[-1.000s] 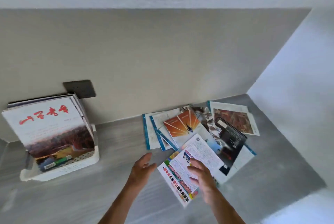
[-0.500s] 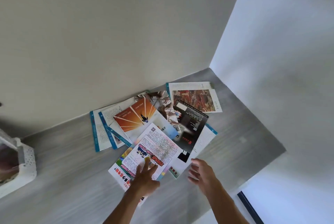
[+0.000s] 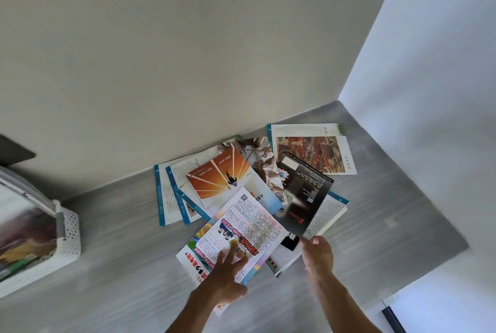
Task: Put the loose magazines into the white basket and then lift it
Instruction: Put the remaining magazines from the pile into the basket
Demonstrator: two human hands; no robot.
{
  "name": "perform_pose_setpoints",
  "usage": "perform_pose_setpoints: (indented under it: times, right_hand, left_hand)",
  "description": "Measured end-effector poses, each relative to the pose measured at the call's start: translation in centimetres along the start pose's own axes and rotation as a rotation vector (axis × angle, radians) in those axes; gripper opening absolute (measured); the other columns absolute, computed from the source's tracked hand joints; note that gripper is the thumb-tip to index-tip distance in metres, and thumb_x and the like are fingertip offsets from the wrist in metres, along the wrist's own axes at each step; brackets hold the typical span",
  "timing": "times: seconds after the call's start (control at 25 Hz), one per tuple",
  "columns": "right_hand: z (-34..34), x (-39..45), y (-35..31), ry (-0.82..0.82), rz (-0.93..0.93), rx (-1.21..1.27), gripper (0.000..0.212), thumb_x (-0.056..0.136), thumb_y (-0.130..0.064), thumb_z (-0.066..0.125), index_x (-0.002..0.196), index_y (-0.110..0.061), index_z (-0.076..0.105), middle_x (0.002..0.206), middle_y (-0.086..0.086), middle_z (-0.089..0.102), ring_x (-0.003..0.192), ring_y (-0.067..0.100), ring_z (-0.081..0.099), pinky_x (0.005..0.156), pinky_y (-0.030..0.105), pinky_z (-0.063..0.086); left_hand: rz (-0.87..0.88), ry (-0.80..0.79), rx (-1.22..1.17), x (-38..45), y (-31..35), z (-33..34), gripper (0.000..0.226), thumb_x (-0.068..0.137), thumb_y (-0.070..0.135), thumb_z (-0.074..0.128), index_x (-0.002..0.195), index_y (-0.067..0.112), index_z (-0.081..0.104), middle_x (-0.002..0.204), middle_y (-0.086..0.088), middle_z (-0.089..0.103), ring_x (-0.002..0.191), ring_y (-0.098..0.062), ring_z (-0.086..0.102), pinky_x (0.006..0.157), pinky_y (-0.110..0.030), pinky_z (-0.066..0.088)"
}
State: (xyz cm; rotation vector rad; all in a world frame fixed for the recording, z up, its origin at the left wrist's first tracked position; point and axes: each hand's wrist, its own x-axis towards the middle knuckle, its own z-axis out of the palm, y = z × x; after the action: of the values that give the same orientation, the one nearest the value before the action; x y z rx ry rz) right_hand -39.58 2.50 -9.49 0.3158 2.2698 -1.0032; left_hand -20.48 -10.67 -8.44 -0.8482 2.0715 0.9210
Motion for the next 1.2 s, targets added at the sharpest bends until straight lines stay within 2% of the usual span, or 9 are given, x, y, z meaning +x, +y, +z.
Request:
perform_pose_setpoints:
  times: [0.28,0.44,0.56,0.68,0.8,0.92,1.0,1.08,1.2]
  right_hand:
    - [-3.1,-1.7,-6.4,-0.010,-0.394,0.122,0.022,0.081,-0.009,0.065,0.067,-0.011,0.049,0.065,0.005,0.060,0.064,0.023,0.054,0.057,0.034,0.041]
    - [-8.1,-4.6,-13.0,-0.359,-0.660,0.185,0.028,0.077,0.008,0.066,0.062,-0.006,0.048,0.054,0.006,0.049,0.049,0.013,0.049,0.048,0.024,0.042]
    - [-11.3,-7.0,-15.4,-0.592,-0.762,0.199,0.026,0.078,0.010,0.066,0.063,-0.004,0.049,0.052,-0.001,0.046,0.049,0.008,0.044,0.049,0.015,0.038]
    - [-12.9,-9.4,-17.6,-0.779,-0.748,0.327,0.023,0.075,-0.003,0.070,0.064,-0.006,0.050,0.063,0.010,0.047,0.061,0.018,0.045,0.054,0.022,0.038]
    - [-10.4,-12.0,-18.6,-0.870,-0.720,0.321,0.020,0.073,-0.005,0.069,0.063,-0.010,0.053,0.078,0.022,0.055,0.070,0.030,0.046,0.059,0.033,0.035]
    - [-6.0,-13.5,-17.7,-0.937,-0.707,0.317,0.014,0.071,-0.008,0.073,0.076,-0.009,0.060,0.080,0.017,0.070,0.061,0.024,0.054,0.054,0.029,0.037]
    - [-2.9,-14.3,-16.9,-1.016,-0.651,0.267,0.030,0.075,-0.002,0.072,0.103,-0.009,0.064,0.100,0.016,0.075,0.065,0.016,0.062,0.050,0.021,0.039]
    - [0.4,-15.3,-16.0,-1.059,-0.600,0.128,0.044,0.078,0.004,0.070,0.117,-0.014,0.065,0.105,0.015,0.075,0.058,0.009,0.063,0.046,0.016,0.041]
    - [6.1,-17.2,-14.1,-1.005,-0.632,-0.139,0.037,0.083,0.003,0.066,0.115,-0.016,0.067,0.098,0.005,0.077,0.062,0.019,0.069,0.052,0.025,0.048]
  left_hand:
    - [0.006,0.001,-0.061,-1.0,-0.3,-1.3,0.067,0.090,0.033,0.057,0.147,0.044,0.024,0.159,0.018,-0.020,0.150,-0.018,-0.008,0.114,-0.046,0.030]
    - [0.020,0.010,-0.294,-2.0,-0.8,-3.5,0.052,0.086,0.044,0.057,0.136,0.043,0.044,0.160,0.007,0.023,0.136,-0.018,0.042,0.088,-0.025,0.048]
    - [0.082,0.198,-0.462,-4.2,-1.2,-5.2,0.037,0.087,0.041,0.059,0.124,0.036,0.058,0.138,0.003,0.058,0.117,-0.011,0.059,0.085,-0.024,0.052]
    - [0.184,0.397,-0.721,-7.1,-0.7,-7.4,0.026,0.083,0.048,0.060,0.095,0.029,0.072,0.105,0.007,0.074,0.090,-0.008,0.068,0.071,-0.023,0.053]
    - [0.220,0.502,-1.245,-9.8,-0.9,-9.8,0.045,0.066,0.061,0.059,0.075,0.018,0.065,0.067,0.002,0.071,0.057,-0.010,0.067,0.051,-0.021,0.051]
    - [0.235,0.622,-1.541,-11.9,-4.2,-12.1,0.030,0.097,0.035,0.040,0.098,0.017,0.064,0.077,0.008,0.074,0.068,-0.008,0.070,0.060,-0.021,0.054]
    - [0.138,0.689,-1.493,-13.9,-8.2,-13.4,0.039,0.096,0.047,0.043,0.092,0.018,0.069,0.077,0.003,0.067,0.068,-0.016,0.061,0.066,-0.029,0.046]
    - [-0.015,0.629,-1.227,-15.6,-12.2,-13.2,0.038,0.087,0.050,0.059,0.067,0.020,0.068,0.056,0.002,0.055,0.048,-0.012,0.048,0.053,-0.028,0.038]
    - [-0.096,0.578,-1.067,-17.3,-16.0,-10.9,0.022,0.089,0.033,0.065,0.085,0.012,0.070,0.050,0.001,0.053,0.040,-0.012,0.046,0.046,-0.024,0.033]
